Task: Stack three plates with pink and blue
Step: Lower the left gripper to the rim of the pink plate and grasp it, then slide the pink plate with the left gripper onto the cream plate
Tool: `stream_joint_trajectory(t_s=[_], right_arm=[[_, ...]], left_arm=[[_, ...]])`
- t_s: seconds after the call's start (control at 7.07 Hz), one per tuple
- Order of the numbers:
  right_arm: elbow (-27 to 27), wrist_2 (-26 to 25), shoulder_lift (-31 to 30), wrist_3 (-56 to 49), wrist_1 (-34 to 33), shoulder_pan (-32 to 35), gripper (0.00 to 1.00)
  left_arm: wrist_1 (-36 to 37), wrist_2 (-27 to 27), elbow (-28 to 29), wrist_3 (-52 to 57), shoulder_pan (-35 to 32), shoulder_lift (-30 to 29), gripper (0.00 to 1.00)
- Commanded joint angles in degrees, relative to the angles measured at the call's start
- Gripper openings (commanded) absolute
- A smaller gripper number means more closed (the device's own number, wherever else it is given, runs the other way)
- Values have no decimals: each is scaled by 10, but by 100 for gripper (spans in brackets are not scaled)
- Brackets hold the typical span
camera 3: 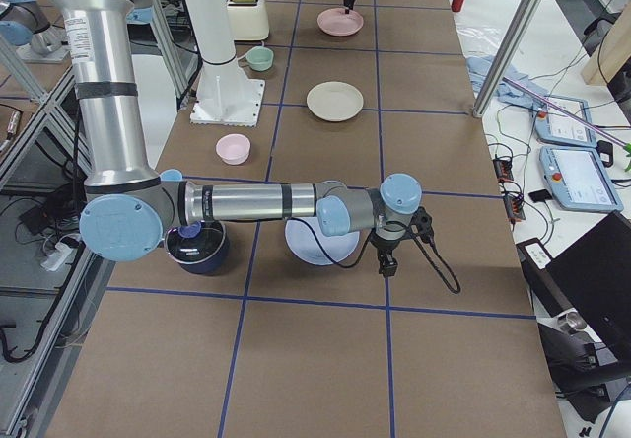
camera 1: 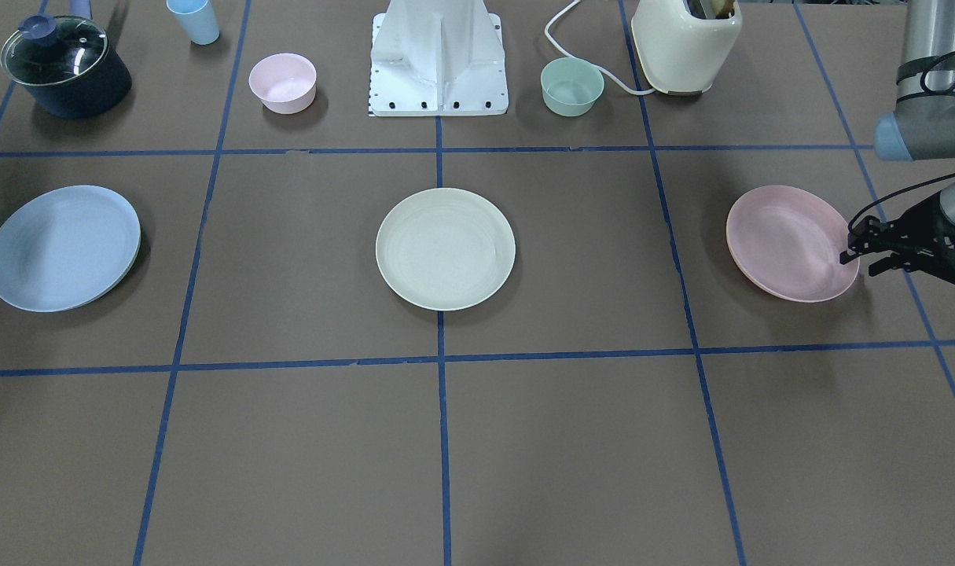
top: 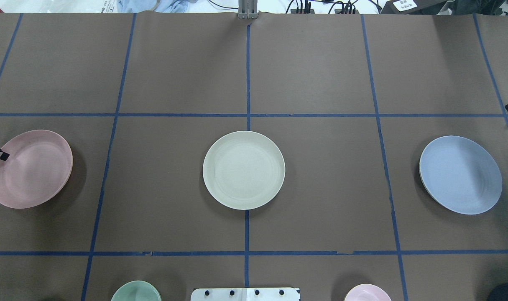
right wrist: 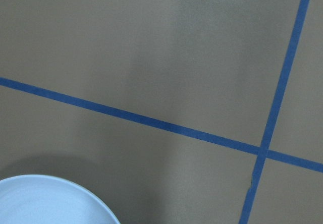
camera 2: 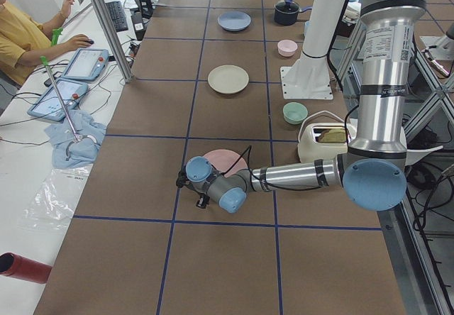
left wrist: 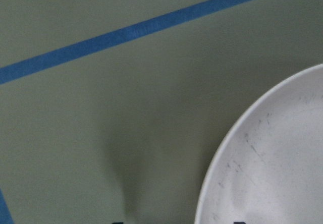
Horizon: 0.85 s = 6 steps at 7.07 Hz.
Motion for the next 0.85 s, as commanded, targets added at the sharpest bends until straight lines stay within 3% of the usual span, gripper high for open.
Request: stream_joint_trajectory(t_s=[0.0, 0.28, 0.57, 0.71], right_arm=[[-1, 1, 0, 0, 0, 0, 100], [5, 1, 0, 0, 0, 0, 100], [6, 2, 0, 0, 0, -1, 100], [7, 4, 0, 0, 9, -3, 100]], left_arm=[[5, -66, 3, -22, 1, 1, 0], [-3, -133, -25, -151, 1, -9, 0], [-1, -147, -135, -318, 14, -36, 0], [0, -139, -176, -443, 83, -76, 0]])
